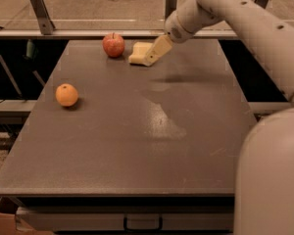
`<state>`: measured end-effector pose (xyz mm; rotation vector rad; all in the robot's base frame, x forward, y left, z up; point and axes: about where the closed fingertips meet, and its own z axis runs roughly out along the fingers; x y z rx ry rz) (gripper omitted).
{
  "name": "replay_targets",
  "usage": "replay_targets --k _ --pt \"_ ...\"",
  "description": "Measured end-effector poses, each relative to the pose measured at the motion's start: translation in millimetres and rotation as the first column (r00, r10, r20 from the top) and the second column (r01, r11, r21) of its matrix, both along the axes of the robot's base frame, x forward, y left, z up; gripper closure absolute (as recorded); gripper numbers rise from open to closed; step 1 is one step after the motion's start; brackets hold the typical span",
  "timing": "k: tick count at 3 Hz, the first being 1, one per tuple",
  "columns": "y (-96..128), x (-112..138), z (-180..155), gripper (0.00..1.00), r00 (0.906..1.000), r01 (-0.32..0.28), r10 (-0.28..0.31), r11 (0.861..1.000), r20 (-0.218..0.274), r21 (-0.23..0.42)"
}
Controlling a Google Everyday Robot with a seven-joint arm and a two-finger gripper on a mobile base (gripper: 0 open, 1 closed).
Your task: Move sponge near apple
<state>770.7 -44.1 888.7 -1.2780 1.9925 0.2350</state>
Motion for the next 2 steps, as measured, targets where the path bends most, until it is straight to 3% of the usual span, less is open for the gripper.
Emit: replay_targets --k 1,2 --pt "-56 -43 41 0.0 0.9954 0.007 -0.009 1.0 0.095 0.022" --pt "-108 -102 91 0.0 0.9809 -0.04 0.026 0.997 0.193 0.068"
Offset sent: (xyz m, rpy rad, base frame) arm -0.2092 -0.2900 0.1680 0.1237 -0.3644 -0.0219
